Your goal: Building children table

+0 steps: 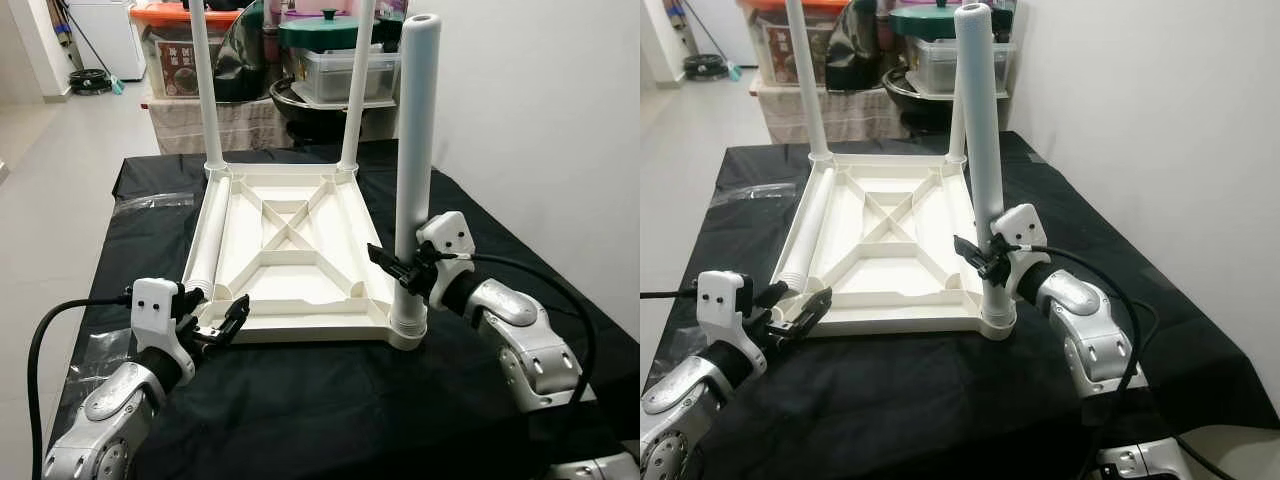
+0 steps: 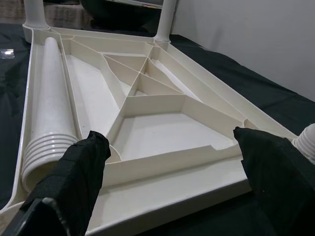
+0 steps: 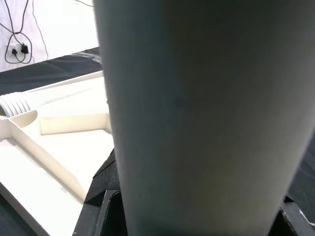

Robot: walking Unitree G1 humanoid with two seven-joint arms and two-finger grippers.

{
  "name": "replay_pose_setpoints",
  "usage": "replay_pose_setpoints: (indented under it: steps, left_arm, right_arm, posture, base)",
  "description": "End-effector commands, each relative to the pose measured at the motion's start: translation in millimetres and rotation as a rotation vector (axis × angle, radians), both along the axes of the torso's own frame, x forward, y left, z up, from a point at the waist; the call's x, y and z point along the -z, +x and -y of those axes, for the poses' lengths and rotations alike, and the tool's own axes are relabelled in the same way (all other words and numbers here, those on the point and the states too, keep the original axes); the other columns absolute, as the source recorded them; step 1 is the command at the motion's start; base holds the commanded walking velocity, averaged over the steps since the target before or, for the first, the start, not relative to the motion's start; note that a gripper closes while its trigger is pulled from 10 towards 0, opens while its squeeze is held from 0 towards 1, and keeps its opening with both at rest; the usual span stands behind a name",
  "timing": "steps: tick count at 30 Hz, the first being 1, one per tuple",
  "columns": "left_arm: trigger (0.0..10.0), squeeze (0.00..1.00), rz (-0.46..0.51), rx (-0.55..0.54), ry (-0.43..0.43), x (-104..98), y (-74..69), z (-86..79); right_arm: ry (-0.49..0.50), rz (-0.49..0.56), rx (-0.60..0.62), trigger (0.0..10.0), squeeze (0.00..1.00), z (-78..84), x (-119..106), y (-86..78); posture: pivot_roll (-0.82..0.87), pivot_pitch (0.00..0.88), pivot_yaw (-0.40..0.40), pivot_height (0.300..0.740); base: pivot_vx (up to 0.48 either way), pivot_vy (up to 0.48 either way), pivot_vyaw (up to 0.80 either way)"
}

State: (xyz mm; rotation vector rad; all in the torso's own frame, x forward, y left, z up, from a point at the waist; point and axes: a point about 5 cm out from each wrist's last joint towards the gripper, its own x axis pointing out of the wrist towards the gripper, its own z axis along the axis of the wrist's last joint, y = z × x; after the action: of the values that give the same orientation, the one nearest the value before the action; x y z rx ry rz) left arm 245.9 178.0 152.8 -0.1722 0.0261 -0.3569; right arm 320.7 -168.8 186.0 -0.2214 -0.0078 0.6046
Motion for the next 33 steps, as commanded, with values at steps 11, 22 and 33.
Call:
replay_pose_setpoints:
  steps: [11,22,33]
  left_arm:
    - [10.0,0.0,-0.019,-0.003,-0.005,6,0.3,1.0]
    - [10.0,0.0,-0.016,-0.005,0.001,6,1.2,0.7]
    - [10.0,0.0,-0.01,-0.013,0.0,6,1.2,1.0]
  right_arm:
    - [0.222,-0.311,0.338,0.0,0.0,22.9,56,-2.4]
    - [0.095,-0.307,0.57,0.0,0.0,11.3,74,-5.4]
    - [0.113,-0.265,0.959,0.0,0.0,24.1,75,-1.0]
  posture:
    - [0.08,0.0,-0.055,0.74]
    - [0.08,0.0,-0.058,0.74]
    - [0.09,0.0,-0.068,0.74]
  base:
    - [0.0,0.0,0.0]
    - [0.0,0.0,0.0]
    - [0.0,0.0,0.0]
